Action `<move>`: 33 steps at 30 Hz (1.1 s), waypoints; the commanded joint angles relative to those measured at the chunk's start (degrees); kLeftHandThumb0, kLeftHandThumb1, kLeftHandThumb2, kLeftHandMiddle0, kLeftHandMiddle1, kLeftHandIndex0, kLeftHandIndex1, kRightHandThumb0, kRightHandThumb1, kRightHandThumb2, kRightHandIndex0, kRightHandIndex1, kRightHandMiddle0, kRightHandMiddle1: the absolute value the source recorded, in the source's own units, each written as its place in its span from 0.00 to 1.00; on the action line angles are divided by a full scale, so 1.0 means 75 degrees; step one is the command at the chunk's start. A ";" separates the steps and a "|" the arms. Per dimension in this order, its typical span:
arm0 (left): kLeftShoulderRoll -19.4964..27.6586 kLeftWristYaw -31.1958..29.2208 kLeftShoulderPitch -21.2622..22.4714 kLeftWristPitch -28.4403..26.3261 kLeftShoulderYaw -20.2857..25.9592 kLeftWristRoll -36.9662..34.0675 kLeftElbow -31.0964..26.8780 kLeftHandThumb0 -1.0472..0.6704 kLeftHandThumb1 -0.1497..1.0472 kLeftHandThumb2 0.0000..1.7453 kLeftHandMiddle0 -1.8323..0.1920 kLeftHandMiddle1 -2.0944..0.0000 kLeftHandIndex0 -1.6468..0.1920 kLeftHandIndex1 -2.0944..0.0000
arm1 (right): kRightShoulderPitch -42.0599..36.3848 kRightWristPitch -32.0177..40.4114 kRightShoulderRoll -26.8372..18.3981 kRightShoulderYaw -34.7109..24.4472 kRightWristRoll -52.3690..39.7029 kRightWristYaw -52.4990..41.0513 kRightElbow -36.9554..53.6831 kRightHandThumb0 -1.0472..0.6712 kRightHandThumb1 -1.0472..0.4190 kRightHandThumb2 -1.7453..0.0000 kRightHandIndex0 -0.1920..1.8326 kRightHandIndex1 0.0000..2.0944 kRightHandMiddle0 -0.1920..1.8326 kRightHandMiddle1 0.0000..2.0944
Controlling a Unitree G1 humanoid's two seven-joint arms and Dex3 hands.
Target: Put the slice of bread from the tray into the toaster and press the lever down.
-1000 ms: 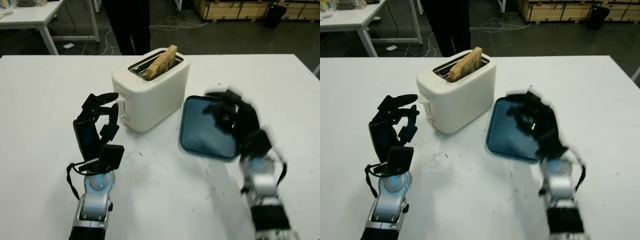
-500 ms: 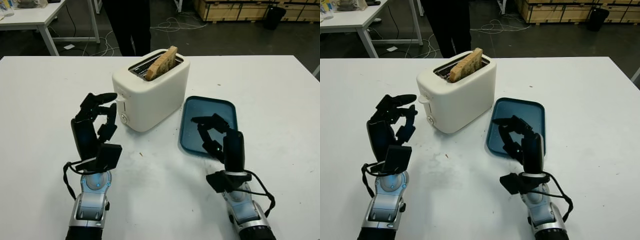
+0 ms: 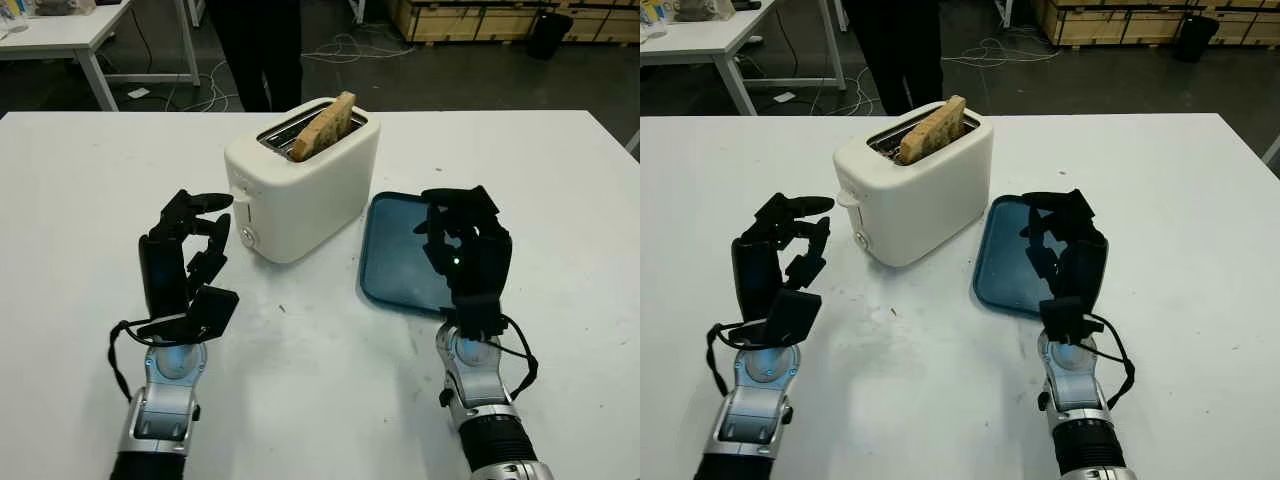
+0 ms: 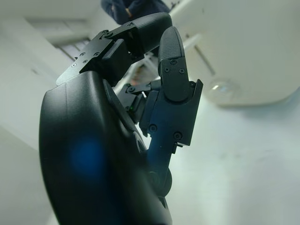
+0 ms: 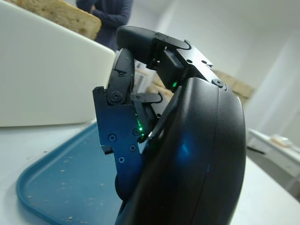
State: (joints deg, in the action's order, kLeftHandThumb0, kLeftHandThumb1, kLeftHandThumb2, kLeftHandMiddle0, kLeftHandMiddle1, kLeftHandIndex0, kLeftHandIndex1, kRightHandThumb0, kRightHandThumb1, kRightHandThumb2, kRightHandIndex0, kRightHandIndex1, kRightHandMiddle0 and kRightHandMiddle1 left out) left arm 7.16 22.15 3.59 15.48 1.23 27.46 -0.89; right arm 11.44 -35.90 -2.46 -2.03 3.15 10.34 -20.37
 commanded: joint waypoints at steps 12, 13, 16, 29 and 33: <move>0.2019 -0.1450 0.1368 -0.0991 -0.0094 0.1045 0.0155 0.43 0.89 0.08 0.51 0.32 0.40 0.72 | -0.0097 0.0044 -0.0003 -0.0117 -0.0042 -0.0411 0.0345 0.46 0.09 0.72 0.37 0.83 0.32 0.68; 0.2103 -0.1516 0.1475 -0.0952 -0.0132 0.1036 0.0273 0.44 0.89 0.07 0.51 0.33 0.40 0.73 | -0.0093 0.0023 -0.0007 -0.0124 -0.0014 -0.0418 0.0337 0.46 0.09 0.72 0.37 0.83 0.32 0.68; 0.2334 -0.1701 0.1733 -0.0860 -0.0274 0.1058 0.0560 0.45 0.89 0.05 0.50 0.35 0.39 0.76 | -0.0103 0.0024 -0.0005 -0.0127 0.0003 -0.0454 0.0369 0.46 0.09 0.72 0.38 0.83 0.32 0.69; 0.2766 -0.1957 0.2534 -0.0359 -0.0976 0.1104 0.1566 0.45 0.89 0.05 0.47 0.38 0.31 0.86 | -0.0079 0.0066 0.0013 -0.0178 -0.0045 -0.0589 0.0403 0.46 0.09 0.72 0.37 0.83 0.30 0.71; 0.2797 -0.1920 0.2655 -0.0266 -0.1100 0.1131 0.1726 0.46 0.89 0.04 0.46 0.37 0.31 0.86 | -0.0090 0.0123 0.0027 -0.0206 -0.0010 -0.0549 0.0433 0.46 0.09 0.72 0.37 0.83 0.30 0.72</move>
State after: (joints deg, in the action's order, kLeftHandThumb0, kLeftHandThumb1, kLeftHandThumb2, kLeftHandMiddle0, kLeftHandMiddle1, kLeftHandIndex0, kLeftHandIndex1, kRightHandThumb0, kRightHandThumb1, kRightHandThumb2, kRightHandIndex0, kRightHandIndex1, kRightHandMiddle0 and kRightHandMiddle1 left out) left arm 27.73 7.93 22.55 12.57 -6.02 35.19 11.43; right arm 10.68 -35.82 -2.47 -3.32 3.17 6.05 -18.12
